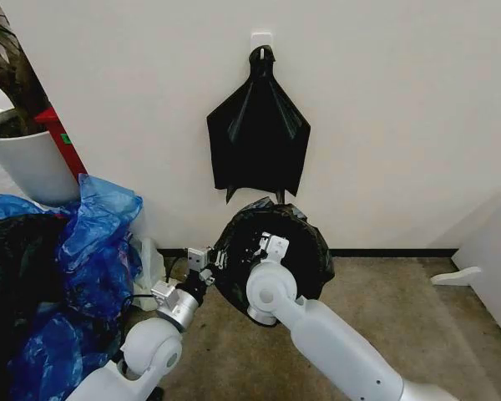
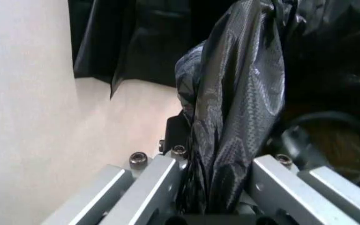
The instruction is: Place the garbage bag over the trash bin.
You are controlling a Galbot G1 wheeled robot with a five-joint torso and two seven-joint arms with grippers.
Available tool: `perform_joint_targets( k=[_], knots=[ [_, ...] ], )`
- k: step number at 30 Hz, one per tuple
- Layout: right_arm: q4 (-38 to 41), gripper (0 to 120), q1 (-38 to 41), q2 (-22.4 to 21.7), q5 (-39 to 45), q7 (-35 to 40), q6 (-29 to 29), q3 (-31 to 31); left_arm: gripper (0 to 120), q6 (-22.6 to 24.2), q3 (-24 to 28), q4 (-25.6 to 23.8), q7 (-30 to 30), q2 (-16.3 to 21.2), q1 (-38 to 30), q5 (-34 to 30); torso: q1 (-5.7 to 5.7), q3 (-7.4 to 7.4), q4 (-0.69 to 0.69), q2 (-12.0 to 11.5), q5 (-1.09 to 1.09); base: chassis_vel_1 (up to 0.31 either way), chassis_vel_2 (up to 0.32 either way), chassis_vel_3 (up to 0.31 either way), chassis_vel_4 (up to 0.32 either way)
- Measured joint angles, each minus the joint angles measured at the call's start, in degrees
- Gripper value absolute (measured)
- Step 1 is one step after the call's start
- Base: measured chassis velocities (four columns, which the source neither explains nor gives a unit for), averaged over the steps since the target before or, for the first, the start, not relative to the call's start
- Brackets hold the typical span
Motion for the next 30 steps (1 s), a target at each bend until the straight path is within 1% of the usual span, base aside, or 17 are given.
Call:
perform_joint_targets(
  k=[6,11,14,16,18,21,25,30],
  knots=[
    [-0.8,0,-0.1,0.5,0.1,0.0,0.0,0.2,1,0.1,-0.1,-1.0,0.0,0.0,0.5,0.0,0.0,0.0,0.0,0.0,0.0,0.0,0.0,0.0,0.0],
    [5.0,0,1.0,-1.6,1.8,1.7,0.3,-0.9,1,0.0,-0.5,-0.6,0.3,-0.1,1.4,0.8,0.0,0.01,0.0,0.0,0.0,0.0,0.0,0.0,0.0],
    [6.3,0,1.7,-2.0,3.0,2.6,0.5,-1.3,1,-0.1,-0.5,-0.5,0.4,-0.1,1.4,0.9,0.0,0.01,0.0,0.0,0.0,0.0,0.0,0.0,0.0],
    [5.9,0,2.2,-1.9,2.7,2.6,0.5,-1.3,1,-0.1,-0.4,-0.6,0.4,-0.1,1.2,0.9,0.0,0.01,0.0,0.0,0.0,0.0,0.0,0.0,0.0],
    [3.4,0,2.3,-1.6,0.3,0.5,0.4,-0.7,1,0.0,-0.1,-1.2,0.4,0.0,1.2,0.9,0.01,0.01,0.0,0.0,0.0,0.0,0.0,0.0,0.0],
    [2.1,0,2.3,-1.5,-0.5,-1.0,0.4,0.0,1,0.2,-0.1,-1.7,0.5,0.1,1.5,1.0,0.01,0.01,-0.01,0.0,0.01,0.0,0.0,0.0,0.0],
    [0.6,0,2.1,-1.6,-1.7,-4.5,-0.1,1.2,1,0.2,-0.1,-2.2,1.0,0.2,3.2,1.7,0.01,0.01,0.0,0.0,0.0,0.0,0.0,0.0,0.0],
    [-1.8,0,2.0,-1.4,-2.9,-6.6,-0.1,1.9,1,0.2,0.0,-3.3,1.1,0.0,4.6,1.8,0.01,0.01,0.0,0.0,0.0,0.0,0.0,0.0,0.0]
  ],
)
